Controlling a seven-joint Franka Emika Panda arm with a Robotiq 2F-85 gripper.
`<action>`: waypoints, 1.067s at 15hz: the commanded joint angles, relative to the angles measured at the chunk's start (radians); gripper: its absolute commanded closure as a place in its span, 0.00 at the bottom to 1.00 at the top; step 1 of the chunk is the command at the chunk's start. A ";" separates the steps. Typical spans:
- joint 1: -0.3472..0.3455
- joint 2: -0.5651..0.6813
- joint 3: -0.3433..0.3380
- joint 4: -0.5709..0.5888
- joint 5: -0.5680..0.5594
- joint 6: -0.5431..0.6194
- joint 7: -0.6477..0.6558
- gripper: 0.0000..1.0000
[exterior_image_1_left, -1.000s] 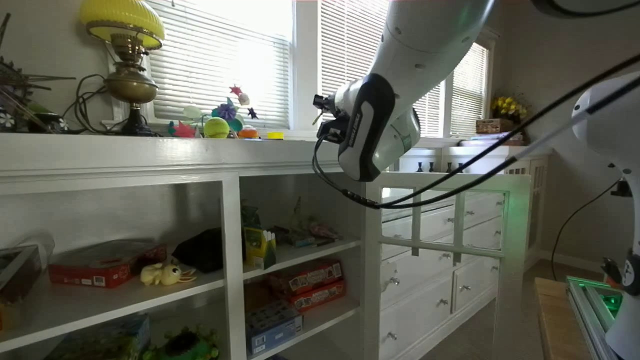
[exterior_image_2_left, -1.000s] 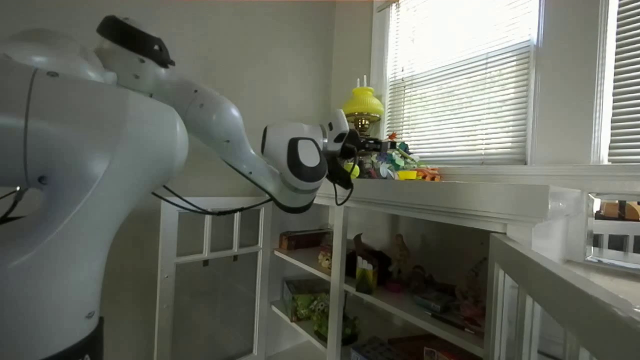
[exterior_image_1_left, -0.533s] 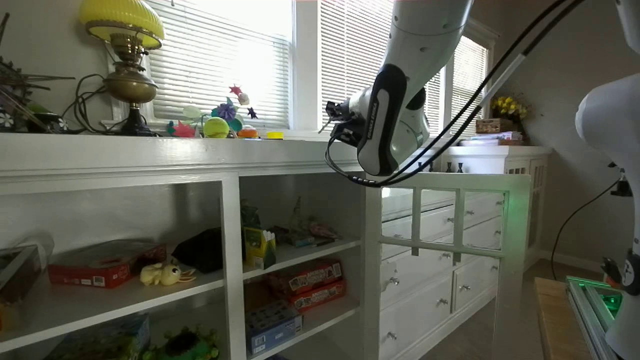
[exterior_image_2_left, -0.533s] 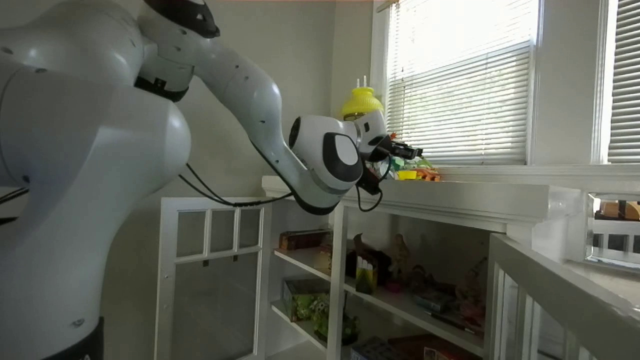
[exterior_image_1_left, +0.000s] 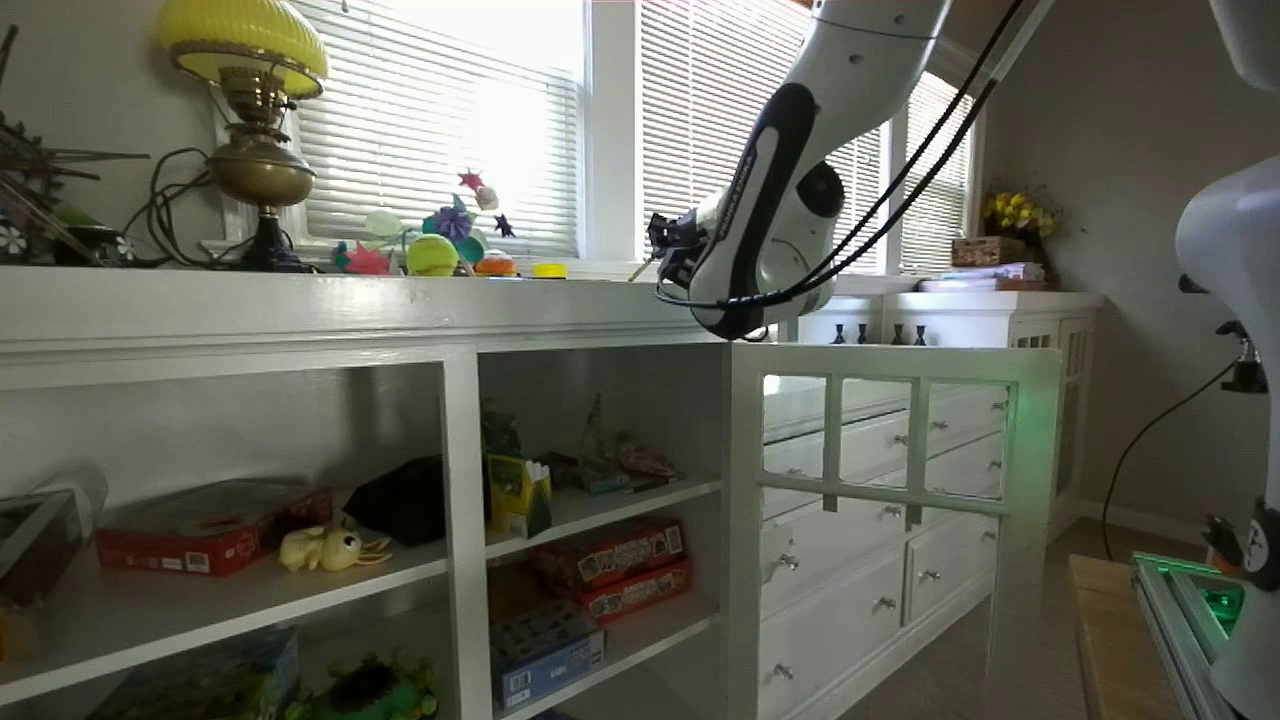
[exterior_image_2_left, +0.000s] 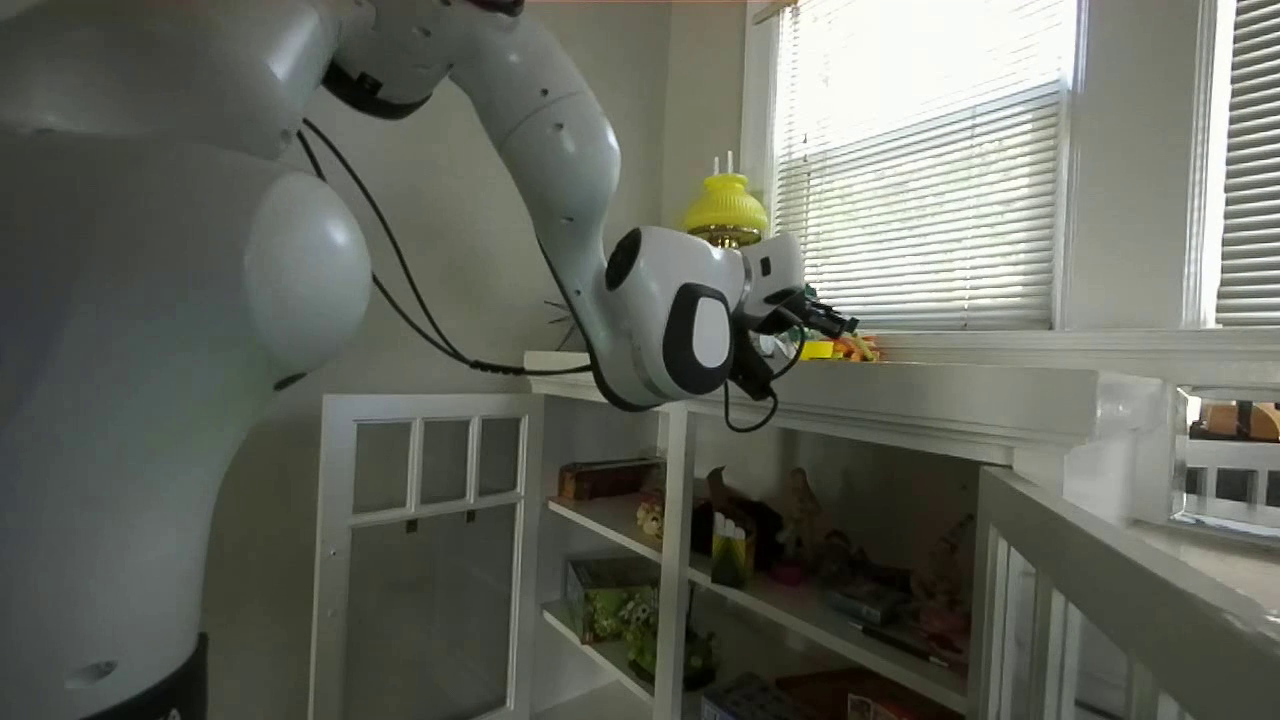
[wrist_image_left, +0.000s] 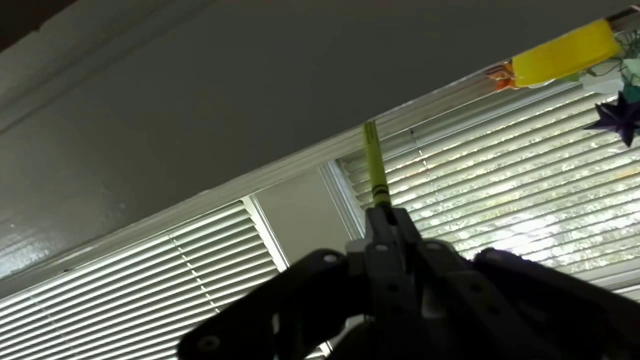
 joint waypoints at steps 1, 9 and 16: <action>-0.257 -0.126 0.271 0.011 -0.062 -0.011 -0.099 0.99; -0.643 -0.202 0.715 -0.024 -0.057 -0.043 -0.224 0.27; -0.598 -0.384 0.857 -0.202 0.035 -0.056 -0.356 0.00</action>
